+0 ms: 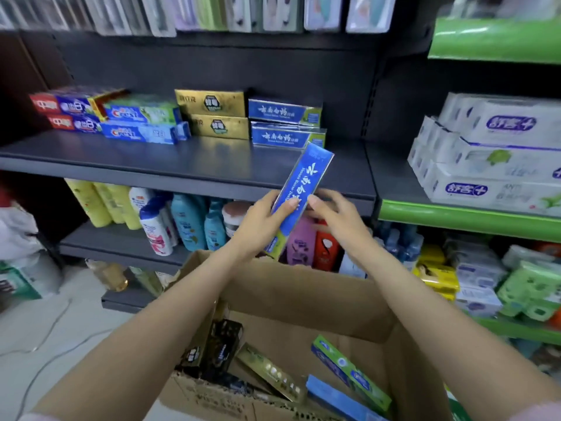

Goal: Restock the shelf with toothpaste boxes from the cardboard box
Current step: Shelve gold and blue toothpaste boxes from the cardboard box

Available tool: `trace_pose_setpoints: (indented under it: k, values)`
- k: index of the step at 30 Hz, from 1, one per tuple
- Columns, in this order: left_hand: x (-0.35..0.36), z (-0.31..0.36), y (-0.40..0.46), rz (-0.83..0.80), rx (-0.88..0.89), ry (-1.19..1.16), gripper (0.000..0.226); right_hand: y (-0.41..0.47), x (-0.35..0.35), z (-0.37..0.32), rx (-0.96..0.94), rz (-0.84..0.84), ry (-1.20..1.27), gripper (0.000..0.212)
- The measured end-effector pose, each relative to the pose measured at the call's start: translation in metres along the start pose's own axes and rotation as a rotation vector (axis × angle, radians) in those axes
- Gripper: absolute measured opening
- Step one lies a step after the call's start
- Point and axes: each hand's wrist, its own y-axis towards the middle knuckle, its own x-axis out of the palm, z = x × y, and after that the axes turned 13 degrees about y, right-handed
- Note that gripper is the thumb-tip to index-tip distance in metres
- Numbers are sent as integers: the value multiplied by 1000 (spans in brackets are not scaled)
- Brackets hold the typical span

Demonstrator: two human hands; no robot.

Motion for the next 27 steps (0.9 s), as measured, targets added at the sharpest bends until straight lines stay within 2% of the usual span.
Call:
trace_pose_setpoints:
  k: [2,4,6,8,11,13,15,19,21,24,27]
  values:
    - [-15,7,12,-15,-3,-77,19,14,21,-12,-19,-70,53,14]
    - [-32,6,29,-34,10,-113,18,32,39,-26,-68,-54,50,16]
    - [-48,2,49,-33,34,-44,26,55,50,-42,-185,-2,-102,24]
    - [-68,-1,74,23,43,89,33,81,56,-60,-307,16,-338,34]
    - [-97,-8,114,204,36,283,30,120,55,-77,-444,-14,-914,41]
    - [-115,-17,147,219,37,450,33,148,58,-81,-435,-17,-1217,42]
    - [-129,-26,178,198,37,659,41,171,61,-77,-363,-26,-1370,42]
    - [-139,-34,231,69,177,967,68,202,68,-61,-310,-80,-1486,45]
    - [-137,-38,251,19,216,1088,72,212,71,-53,-300,-81,-1485,46]
    - [-129,-39,262,-64,225,1140,72,222,72,-42,-344,-56,-1501,46]
    - [-124,-43,262,-47,237,1120,72,229,71,-30,-308,-86,-1516,51]
